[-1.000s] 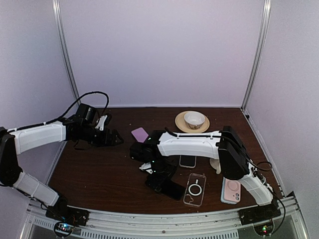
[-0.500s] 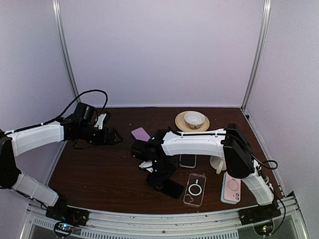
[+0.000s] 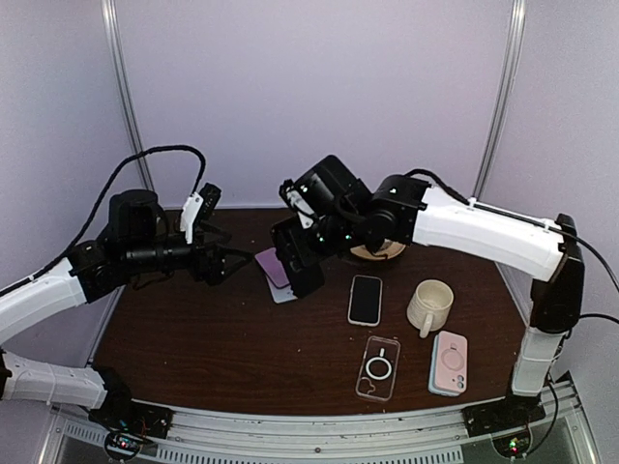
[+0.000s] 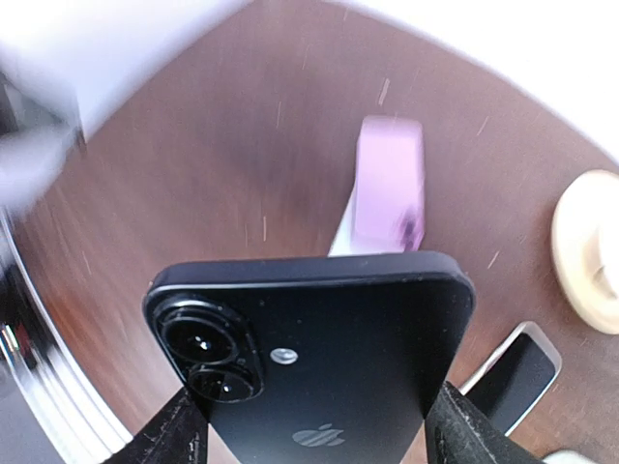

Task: Put the phone into the phone case
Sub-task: Pass from the right arm to the left

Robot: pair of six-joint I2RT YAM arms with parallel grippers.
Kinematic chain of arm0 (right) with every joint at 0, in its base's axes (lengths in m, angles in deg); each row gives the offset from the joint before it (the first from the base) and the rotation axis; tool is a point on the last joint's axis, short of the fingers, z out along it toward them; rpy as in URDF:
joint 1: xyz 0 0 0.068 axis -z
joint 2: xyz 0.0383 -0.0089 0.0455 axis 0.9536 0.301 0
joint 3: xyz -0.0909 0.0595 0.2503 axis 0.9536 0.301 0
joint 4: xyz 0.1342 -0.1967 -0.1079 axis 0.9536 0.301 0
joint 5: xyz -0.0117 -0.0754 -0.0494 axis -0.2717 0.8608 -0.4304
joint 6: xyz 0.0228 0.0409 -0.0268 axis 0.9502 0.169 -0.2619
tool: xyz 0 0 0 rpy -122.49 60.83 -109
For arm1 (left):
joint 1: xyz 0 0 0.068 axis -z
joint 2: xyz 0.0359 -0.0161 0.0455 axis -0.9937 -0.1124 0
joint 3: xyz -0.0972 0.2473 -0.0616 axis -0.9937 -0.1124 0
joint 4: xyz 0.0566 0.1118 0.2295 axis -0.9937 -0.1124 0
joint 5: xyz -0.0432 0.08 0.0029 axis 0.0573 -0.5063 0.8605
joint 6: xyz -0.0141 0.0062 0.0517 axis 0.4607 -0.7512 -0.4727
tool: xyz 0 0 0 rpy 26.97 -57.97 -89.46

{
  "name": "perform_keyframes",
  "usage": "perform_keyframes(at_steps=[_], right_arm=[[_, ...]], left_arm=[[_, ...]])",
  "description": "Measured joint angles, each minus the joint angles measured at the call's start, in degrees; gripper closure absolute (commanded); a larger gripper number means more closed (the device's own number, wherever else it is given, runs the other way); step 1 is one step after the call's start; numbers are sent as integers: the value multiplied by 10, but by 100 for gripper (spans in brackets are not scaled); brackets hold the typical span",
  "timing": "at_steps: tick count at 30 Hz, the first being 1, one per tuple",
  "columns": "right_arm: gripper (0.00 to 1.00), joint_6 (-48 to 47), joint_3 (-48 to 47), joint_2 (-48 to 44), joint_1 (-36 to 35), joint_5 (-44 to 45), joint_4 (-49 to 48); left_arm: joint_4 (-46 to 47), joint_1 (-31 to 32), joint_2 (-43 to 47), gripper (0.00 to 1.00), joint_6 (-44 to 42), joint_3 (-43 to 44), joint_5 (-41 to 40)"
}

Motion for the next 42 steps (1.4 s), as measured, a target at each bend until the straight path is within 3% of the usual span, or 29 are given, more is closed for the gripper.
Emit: perform_keyframes(at_steps=[7, 13, 19, 24, 32, 34, 36, 40, 42], right_arm=[[67, 54, 3, -66, -6, 99, -102], [68, 82, 32, -80, -36, 169, -157], [69, 93, 56, -83, -50, 203, -188], [70, 99, 58, -83, -52, 209, -199], [71, 106, 62, -84, -53, 216, -213], [70, 108, 64, -84, -53, 220, -213], [64, 111, 68, -84, -53, 223, -213], [34, 119, 85, -92, -53, 229, -221], [24, 123, 97, -99, -53, 229, -221]], left_arm=[[120, 28, -3, 10, -2, -50, 14], [181, 42, -68, 18, 22, -33, 19], [226, 49, -117, 39, 55, -23, 36], [238, 60, -140, 66, 61, 8, 44], [263, 64, -155, 97, 75, 12, 68], [267, 66, -159, 100, 78, 13, 70], [267, 66, -162, 100, 81, 13, 70], [261, 70, -162, 100, 87, 13, 63], [249, 75, -161, 100, 89, 16, 51]])
